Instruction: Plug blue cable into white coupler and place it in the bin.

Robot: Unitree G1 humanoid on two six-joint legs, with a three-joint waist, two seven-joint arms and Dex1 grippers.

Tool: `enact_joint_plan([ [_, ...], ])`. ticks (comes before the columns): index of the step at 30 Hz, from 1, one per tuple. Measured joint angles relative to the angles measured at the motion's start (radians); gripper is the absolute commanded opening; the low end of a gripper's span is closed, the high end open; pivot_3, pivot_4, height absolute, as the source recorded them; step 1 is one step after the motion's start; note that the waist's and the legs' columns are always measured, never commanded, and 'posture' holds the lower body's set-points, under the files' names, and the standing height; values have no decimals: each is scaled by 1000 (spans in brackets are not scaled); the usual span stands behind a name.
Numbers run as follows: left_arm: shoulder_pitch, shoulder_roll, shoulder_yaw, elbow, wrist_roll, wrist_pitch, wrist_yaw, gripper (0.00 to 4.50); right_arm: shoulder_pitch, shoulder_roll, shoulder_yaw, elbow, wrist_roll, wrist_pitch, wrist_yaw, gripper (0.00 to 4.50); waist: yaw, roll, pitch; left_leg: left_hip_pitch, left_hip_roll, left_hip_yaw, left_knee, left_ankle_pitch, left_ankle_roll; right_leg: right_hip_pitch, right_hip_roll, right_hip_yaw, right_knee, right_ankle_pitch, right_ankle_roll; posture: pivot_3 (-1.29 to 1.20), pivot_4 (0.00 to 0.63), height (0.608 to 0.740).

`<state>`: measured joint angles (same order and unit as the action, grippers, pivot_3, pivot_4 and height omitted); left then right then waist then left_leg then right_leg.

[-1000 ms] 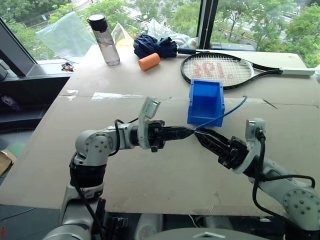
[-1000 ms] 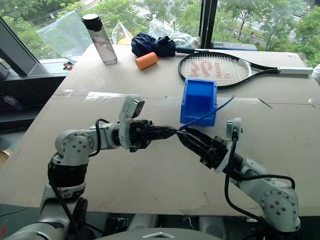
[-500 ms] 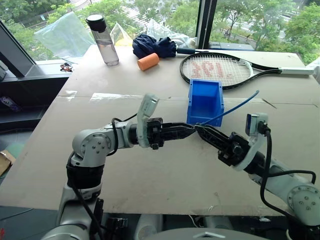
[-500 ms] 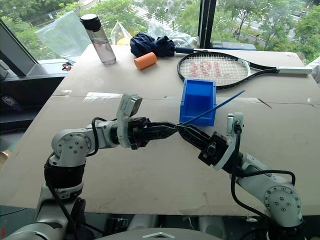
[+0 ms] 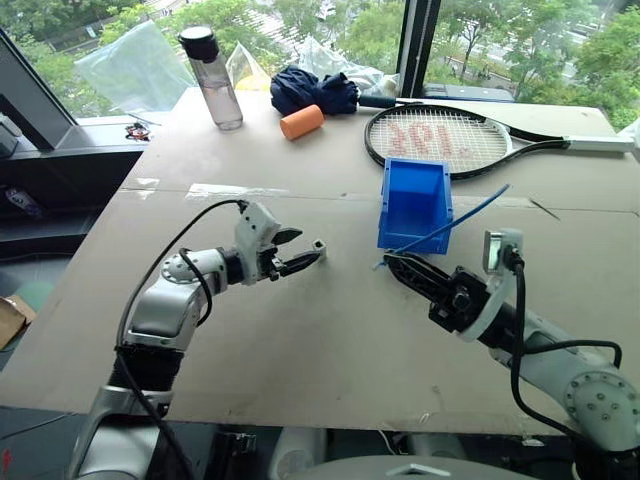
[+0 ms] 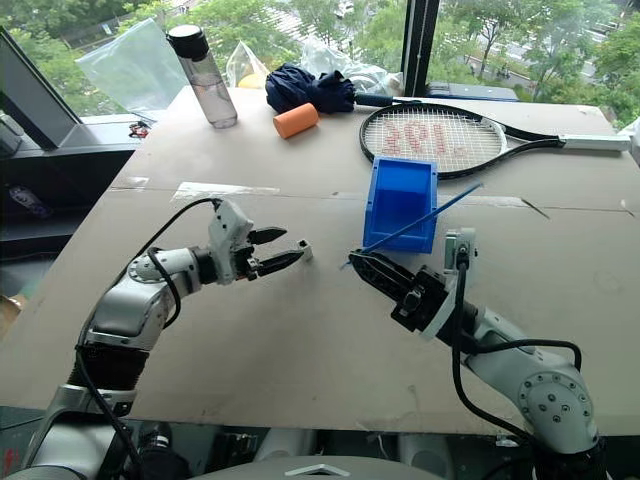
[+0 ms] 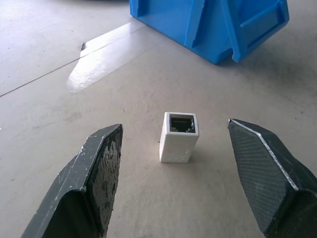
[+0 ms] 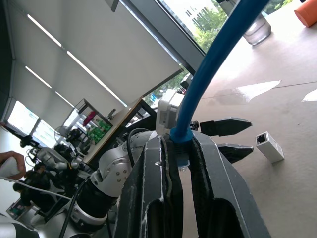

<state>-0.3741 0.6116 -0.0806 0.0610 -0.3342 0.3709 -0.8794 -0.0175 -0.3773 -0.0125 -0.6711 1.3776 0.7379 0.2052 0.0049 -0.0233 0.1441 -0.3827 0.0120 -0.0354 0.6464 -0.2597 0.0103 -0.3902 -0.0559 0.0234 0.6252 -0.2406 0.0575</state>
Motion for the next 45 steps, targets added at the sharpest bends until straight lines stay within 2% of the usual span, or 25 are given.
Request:
enact_joint_plan([
  [4, -42, -28, -37, 108, 61, -84, -23, 3396, 5, -14, -3, 1, -10, -4, 1, 0, 0, 0, 0, 1, 0, 0, 0, 0, 0, 0, 0, 0, 1, 1, 1, 0, 150, 740],
  [5, -62, -42, -50, 149, 81, -111, -33, 3169, 12, -18, -4, 0, -13, -6, 0, 0, 0, 0, 0, 0, 0, 0, 0, 0, 0, 0, 0, -1, 1, 1, 1, 0, 150, 740],
  [7, -83, -53, -60, 197, 105, -142, -42, 2648, 19, -20, -5, -3, -17, -11, -4, 0, 0, 0, 0, 0, 0, 0, 0, 0, 0, 0, 0, -1, 1, 1, 2, 0, 150, 740],
  [10, -114, -60, -79, 268, 135, -193, -81, 1286, 36, -24, -5, -27, -38, -25, -14, 0, 0, 0, 0, 0, 0, 0, 0, 0, 0, 0, 0, -1, 1, 2, 4, 0, 150, 740],
  [12, -132, -78, -83, 303, 137, -216, -108, 561, 38, -29, -5, -29, -68, -38, -13, 0, -1, 0, 0, 0, 0, 0, 0, 0, 0, 0, 1, -1, 1, 2, 4, 0, 150, 740],
  [18, -156, -96, -100, 325, 133, -231, -233, 548, -38, -69, 30, -16, -271, -74, 44, 0, -6, 0, 0, 0, 0, 0, 1, 0, 0, 0, 1, -1, 1, 2, 4, 0, 150, 740],
  [24, -169, -139, -214, 223, 142, -215, -369, 548, -253, -149, 276, 181, -647, -123, 241, 0, -14, 0, 0, 0, 0, 0, 1, 0, 0, 0, 2, -1, 1, 2, 4, 0, 150, 740],
  [29, -177, -143, -256, 223, 180, -225, -398, 548, -356, -141, 393, 340, -834, -176, 369, 0, -18, 0, 0, 0, 0, -1, 1, 0, 0, 0, 2, -2, 2, 2, 4, 0, 150, 740],
  [37, -186, -131, -281, 221, 217, -231, -404, 548, -402, -128, 411, 419, -940, -206, 502, 0, -17, 0, 0, 0, 0, -1, 2, 0, 0, 0, 2, -2, 2, 2, 4, 0, 150, 740],
  [45, -188, -127, -282, 221, 222, -236, -407, 548, -387, -112, 372, 421, -946, -195, 542, 0, -17, 0, 0, 1, 0, -1, 2, 0, 0, 0, 2, -2, 2, 2, 4, 0, 150, 740],
])
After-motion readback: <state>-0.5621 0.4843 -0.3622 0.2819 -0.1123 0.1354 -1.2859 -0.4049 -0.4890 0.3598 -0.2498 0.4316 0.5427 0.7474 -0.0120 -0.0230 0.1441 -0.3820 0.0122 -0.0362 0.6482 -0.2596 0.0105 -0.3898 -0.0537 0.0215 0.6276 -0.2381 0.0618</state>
